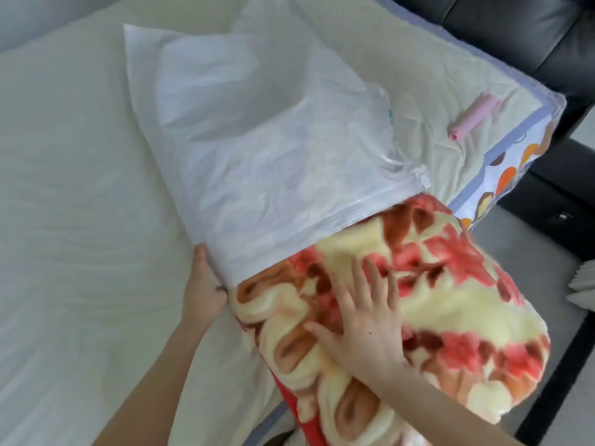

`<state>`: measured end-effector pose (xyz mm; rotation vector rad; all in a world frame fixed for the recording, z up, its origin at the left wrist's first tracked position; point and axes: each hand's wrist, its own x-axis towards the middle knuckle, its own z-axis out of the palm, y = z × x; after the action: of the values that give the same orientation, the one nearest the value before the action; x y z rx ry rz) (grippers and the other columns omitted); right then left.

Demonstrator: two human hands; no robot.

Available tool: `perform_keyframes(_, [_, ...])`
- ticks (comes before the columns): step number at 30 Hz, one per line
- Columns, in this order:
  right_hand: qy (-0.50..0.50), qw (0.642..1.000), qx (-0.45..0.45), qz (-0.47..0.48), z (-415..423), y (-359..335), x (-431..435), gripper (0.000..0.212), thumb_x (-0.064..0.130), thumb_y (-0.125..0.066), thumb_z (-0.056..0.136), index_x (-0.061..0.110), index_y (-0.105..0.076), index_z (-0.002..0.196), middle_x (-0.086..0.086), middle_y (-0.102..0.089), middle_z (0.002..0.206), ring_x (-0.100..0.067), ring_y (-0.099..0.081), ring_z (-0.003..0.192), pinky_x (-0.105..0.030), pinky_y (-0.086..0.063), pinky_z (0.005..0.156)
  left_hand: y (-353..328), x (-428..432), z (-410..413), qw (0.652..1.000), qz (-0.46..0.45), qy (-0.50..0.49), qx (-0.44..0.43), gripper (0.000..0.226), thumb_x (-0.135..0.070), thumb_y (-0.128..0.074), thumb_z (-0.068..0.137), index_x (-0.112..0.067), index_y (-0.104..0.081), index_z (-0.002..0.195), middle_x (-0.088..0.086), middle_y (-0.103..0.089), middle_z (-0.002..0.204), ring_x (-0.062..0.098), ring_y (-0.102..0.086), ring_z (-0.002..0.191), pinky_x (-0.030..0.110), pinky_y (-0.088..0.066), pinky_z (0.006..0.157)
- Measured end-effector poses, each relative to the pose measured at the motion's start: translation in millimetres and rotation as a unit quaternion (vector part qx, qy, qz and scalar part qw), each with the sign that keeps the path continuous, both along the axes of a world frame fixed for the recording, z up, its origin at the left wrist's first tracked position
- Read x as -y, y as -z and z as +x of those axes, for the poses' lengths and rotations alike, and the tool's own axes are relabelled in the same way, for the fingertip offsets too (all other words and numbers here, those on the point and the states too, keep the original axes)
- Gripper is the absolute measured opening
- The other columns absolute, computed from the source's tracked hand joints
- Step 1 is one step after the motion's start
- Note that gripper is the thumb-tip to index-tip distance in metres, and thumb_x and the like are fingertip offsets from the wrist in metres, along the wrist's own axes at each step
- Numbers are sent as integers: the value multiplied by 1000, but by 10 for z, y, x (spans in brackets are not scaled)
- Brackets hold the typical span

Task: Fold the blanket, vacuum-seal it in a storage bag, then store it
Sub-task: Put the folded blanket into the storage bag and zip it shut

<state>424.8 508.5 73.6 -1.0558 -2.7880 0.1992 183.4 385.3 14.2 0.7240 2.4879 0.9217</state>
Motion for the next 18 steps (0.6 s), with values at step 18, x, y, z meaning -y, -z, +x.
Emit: perform_keyframes(18, [-65,987,134,53,-689,569,-37,85,28,-79,64,32,-42,141,-31,-41,140,-54,-40,125,-69,-27,100,619,-138,39,971,-132,116,-161,10,5,-66,74,6,-56,75,25,-54,69,38,-55,54,32,-32,47])
